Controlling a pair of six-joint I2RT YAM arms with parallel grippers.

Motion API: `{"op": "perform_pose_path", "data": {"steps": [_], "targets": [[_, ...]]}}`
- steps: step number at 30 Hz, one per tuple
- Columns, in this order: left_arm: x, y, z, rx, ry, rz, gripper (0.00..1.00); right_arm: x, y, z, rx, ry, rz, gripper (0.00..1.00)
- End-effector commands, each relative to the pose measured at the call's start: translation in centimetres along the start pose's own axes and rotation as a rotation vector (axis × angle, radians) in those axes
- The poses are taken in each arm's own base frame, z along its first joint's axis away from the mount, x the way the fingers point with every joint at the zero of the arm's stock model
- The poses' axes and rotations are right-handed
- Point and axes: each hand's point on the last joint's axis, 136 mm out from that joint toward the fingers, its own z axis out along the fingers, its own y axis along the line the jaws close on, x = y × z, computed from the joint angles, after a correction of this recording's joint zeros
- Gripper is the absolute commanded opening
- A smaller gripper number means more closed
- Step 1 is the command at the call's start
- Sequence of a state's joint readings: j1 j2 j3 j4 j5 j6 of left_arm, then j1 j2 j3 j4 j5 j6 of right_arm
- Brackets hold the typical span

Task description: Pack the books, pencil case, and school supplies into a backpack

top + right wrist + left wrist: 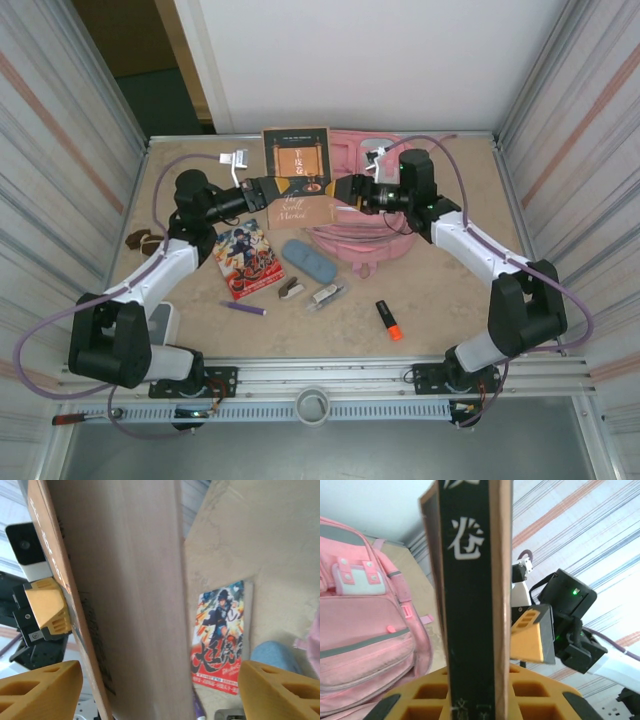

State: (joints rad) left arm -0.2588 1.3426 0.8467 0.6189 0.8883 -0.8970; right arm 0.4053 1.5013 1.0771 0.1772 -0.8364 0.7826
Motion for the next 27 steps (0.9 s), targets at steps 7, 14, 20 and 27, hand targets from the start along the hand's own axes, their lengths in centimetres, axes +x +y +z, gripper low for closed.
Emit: {"op": "perform_pose_path", "data": {"steps": [7,14,20,27], "targets": [[-2.4,-6.0,0.5,0.160,-0.065,0.098,0.00,-0.8,3.9,1.2,-0.184,-0.034,-0.065,0.86],[-2.7,-6.1,0.5,0.189,-0.090,0.081,0.00,-1.3,6.2,1.2,-0.311,-0.021,-0.092,0.83],[-2.5,-2.7,1.1,0.094,-0.096,0.008,0.00,-2.0,6.9,-0.3,-0.319,-0.067,-0.078,0.48],[-1.1,1.2,2.5,-0.013,-0.035,-0.020,0.25,-2.8,3.6,-1.6,-0.199,-0.111,0.018,0.06]]}}
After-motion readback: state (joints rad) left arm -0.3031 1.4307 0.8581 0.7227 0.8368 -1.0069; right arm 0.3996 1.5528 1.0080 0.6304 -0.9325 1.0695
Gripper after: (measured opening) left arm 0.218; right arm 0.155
